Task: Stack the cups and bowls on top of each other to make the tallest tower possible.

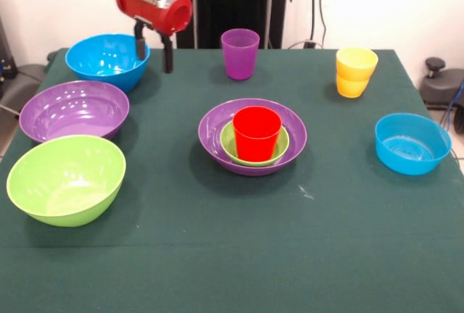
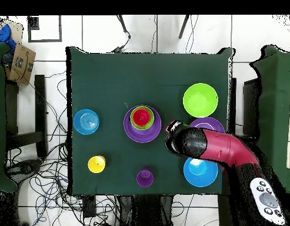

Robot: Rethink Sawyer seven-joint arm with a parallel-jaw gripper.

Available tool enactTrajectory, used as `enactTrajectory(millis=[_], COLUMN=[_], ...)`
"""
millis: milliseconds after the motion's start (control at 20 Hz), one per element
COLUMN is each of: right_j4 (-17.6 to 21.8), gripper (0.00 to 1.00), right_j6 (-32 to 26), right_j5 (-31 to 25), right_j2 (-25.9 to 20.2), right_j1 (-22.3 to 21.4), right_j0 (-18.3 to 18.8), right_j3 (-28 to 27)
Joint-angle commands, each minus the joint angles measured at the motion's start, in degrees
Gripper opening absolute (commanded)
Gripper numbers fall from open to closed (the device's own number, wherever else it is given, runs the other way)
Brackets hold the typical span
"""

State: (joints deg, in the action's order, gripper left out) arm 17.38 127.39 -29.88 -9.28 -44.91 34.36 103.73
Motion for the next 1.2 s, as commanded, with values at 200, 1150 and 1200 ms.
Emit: enactTrajectory(millis=[200,1150,1200], right_j4=[6.41,14.89,15.17], gripper=[1.0,1.0,1.0], right_j6=[-15.55,-7.29,-7.29], right_j5=[-9.89,0.87,-0.37], right_j2=[-7.84,-5.36,-4.83], right_j1=[4.77,6.62,5.93], right_j0=[1.7,2.73,2.31], right_j3=[-8.54,2.42,2.49])
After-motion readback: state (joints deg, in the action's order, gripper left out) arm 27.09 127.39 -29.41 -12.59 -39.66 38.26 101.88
